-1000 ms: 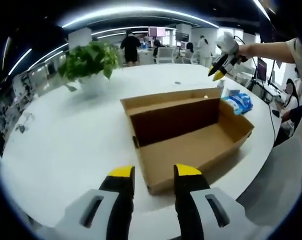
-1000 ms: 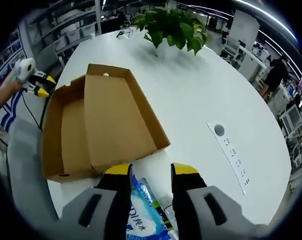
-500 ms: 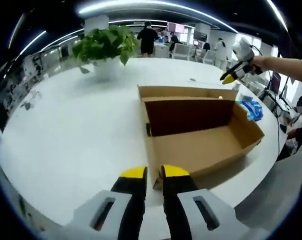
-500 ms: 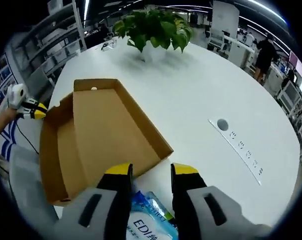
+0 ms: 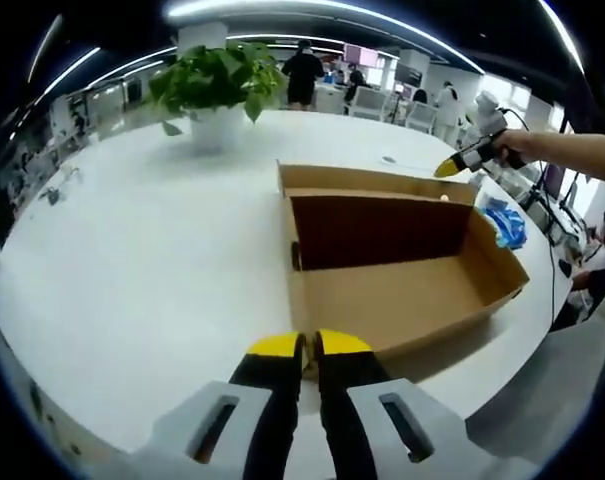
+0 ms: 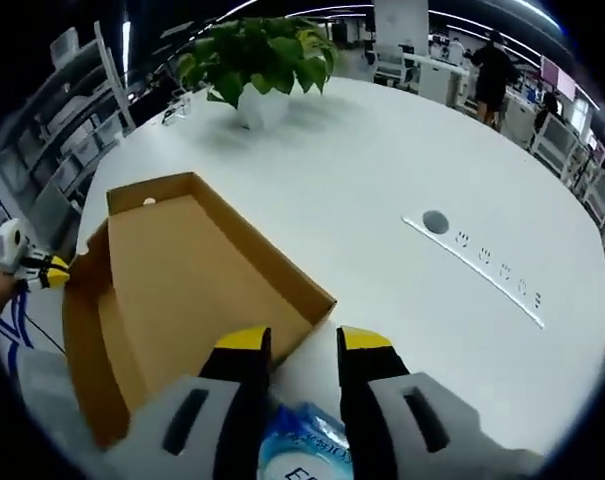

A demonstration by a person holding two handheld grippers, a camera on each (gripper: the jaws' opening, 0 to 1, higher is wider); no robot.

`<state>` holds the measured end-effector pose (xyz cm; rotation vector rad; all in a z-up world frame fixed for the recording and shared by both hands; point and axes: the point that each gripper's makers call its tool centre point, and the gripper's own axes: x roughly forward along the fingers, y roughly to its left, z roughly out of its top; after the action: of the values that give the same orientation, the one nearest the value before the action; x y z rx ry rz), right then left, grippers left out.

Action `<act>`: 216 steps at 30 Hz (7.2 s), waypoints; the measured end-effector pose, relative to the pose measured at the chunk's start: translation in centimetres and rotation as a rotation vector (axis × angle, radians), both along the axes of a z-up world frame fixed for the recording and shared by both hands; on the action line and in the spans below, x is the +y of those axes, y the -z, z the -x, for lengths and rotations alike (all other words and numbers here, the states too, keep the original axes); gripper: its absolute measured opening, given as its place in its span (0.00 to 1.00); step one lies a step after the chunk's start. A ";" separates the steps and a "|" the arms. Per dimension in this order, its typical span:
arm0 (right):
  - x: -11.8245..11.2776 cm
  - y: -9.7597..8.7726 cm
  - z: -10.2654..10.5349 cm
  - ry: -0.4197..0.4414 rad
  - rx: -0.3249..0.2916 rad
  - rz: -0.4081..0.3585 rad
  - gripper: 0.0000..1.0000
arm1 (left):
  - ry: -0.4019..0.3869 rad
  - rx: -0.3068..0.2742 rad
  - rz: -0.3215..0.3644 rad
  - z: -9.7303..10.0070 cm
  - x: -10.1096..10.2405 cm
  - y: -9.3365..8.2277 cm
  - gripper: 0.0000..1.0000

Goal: Operate the shoe box by opening the lid, removing the specified soft item, and placing it in the target area until the item is outside and the box remains undamaged.

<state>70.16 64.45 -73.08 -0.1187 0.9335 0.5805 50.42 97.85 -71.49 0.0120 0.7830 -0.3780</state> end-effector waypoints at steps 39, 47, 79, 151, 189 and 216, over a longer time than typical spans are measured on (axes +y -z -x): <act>0.5 0.2 0.6 0.358 0.152 -0.091 0.03 | -0.019 0.004 0.015 0.0 0.0 0.1 0.01; 0.6 -1.5 1.0 0.362 0.116 -0.113 0.02 | -0.018 0.008 0.018 0.0 0.0 0.1 0.01; 1.0 -8.5 2.9 0.322 -0.069 -0.181 0.00 | -0.008 0.003 0.019 0.0 -0.1 0.1 0.01; 3.3 -11.7 15.7 0.291 -0.351 -0.222 0.03 | 0.026 -0.042 0.009 0.1 -0.1 -0.8 0.04; 3.8 -10.1 18.8 0.240 -0.382 -0.190 0.03 | 0.079 -0.357 -0.055 -4.5 -0.3 -10.9 0.07; 4.7 -8.5 21.4 0.094 -0.439 -0.141 0.09 | 0.161 -0.315 -0.068 -2.0 -1.1 -8.8 0.15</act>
<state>48.77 69.17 -64.57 -0.0705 0.4681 0.5047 52.39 96.73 -62.72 0.1946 0.4838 -0.4887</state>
